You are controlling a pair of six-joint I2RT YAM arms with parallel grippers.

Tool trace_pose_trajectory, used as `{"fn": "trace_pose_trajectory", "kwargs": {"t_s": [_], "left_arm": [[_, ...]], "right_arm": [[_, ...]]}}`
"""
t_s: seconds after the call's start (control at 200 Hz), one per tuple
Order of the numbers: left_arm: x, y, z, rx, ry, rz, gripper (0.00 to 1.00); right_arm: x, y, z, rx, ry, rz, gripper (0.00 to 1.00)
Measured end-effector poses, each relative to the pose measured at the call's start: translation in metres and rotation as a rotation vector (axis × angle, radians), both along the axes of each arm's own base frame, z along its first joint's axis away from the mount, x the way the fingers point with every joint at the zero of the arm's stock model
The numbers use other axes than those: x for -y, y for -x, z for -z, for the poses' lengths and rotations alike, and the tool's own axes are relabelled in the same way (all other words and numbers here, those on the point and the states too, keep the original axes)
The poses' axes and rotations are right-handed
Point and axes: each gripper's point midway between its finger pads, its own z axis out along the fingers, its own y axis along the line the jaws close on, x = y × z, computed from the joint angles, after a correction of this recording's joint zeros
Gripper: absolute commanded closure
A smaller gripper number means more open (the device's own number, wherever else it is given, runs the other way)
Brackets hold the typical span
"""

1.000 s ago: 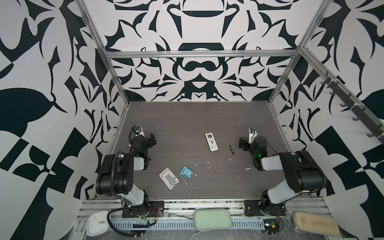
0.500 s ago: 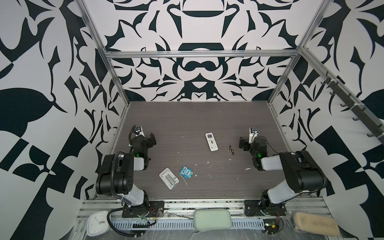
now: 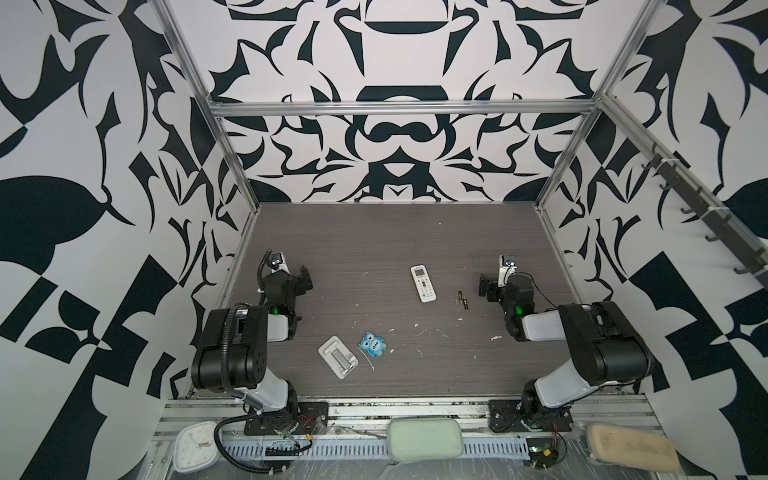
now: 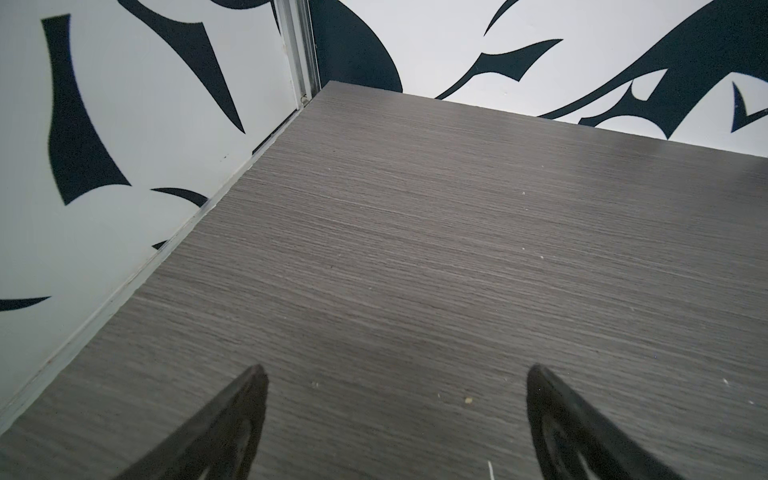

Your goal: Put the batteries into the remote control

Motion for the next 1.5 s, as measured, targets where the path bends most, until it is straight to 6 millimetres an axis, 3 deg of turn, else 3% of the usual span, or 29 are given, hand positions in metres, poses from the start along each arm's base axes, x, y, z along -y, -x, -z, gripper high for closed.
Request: {"fn": "trace_pose_trajectory", "kwargs": {"t_s": [0.985, 1.095, 1.3, 1.5], "left_arm": [[0.004, 0.001, 0.003, -0.040, 0.005, 0.025, 0.01], [0.006, -0.004, -0.012, -0.056, 0.012, 0.033, 0.01], [0.011, 0.000, -0.044, -0.074, 0.077, 0.042, 0.01], [0.023, 0.021, -0.068, -0.155, 0.167, 0.046, 0.01]], "right_arm": [[0.006, 0.000, -0.001, 0.007, 0.007, 0.040, 0.00], [0.015, 0.004, -0.008, 0.004, 0.024, 0.103, 0.00], [0.021, 0.003, -0.063, 0.055, 0.017, 0.157, 0.00], [0.004, 0.010, -0.123, 0.083, -0.027, 0.151, 0.00]]}}
